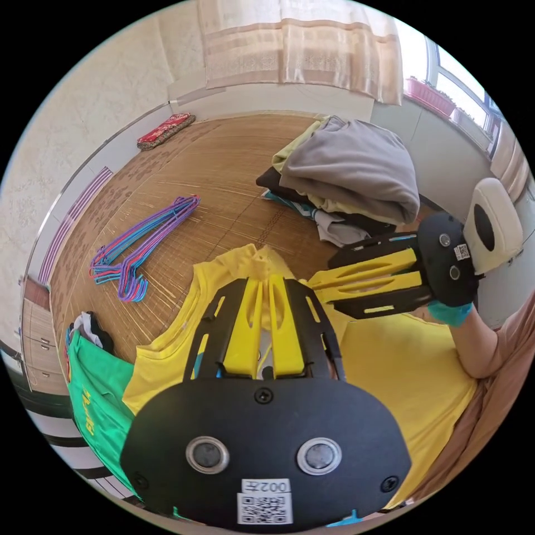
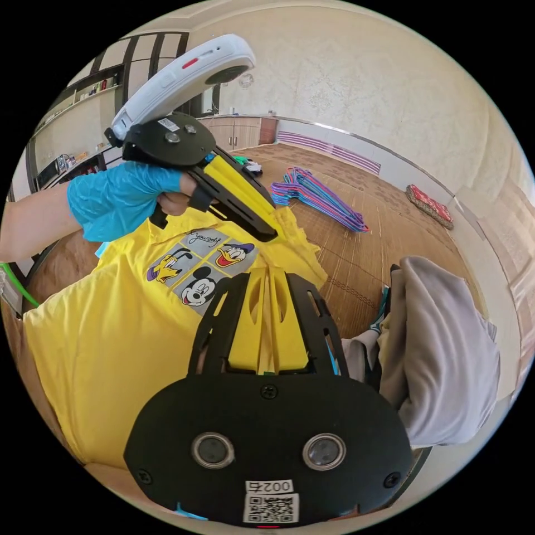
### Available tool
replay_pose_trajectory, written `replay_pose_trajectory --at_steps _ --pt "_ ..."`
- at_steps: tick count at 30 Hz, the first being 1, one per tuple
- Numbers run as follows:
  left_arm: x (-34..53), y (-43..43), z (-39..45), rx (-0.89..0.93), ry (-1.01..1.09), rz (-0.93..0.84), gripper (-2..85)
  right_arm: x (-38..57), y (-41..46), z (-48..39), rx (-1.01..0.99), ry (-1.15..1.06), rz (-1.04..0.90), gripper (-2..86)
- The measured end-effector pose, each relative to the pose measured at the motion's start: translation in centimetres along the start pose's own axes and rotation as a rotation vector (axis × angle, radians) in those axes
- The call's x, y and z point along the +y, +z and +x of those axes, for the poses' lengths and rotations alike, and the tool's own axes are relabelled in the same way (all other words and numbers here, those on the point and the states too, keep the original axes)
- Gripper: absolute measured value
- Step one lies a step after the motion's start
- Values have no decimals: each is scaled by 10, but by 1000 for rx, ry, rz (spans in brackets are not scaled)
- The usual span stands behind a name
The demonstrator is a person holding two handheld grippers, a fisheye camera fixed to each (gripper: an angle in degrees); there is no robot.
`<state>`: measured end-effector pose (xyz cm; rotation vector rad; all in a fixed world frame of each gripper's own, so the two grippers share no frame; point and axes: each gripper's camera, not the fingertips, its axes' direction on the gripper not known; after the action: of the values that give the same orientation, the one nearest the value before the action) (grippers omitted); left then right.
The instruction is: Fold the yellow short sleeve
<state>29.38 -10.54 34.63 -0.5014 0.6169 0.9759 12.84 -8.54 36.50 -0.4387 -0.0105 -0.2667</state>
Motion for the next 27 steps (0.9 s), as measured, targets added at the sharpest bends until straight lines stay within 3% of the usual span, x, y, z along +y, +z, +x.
replay_pose_trajectory --at_steps 8,13,19,21,27 --pt "16 -10 18 1 104 -39 -9 4 2 24 60 114 -10 10" --pt "35 -4 35 1 175 -106 -9 7 19 43 4 237 -29 96" --pt "56 4 50 -8 218 -144 -9 5 34 50 -82 184 -28 133" --pt "61 5 52 -13 221 -146 -10 4 37 50 -116 155 -36 128" --pt "78 1 59 -23 165 -125 -10 4 27 46 -69 94 -10 7"
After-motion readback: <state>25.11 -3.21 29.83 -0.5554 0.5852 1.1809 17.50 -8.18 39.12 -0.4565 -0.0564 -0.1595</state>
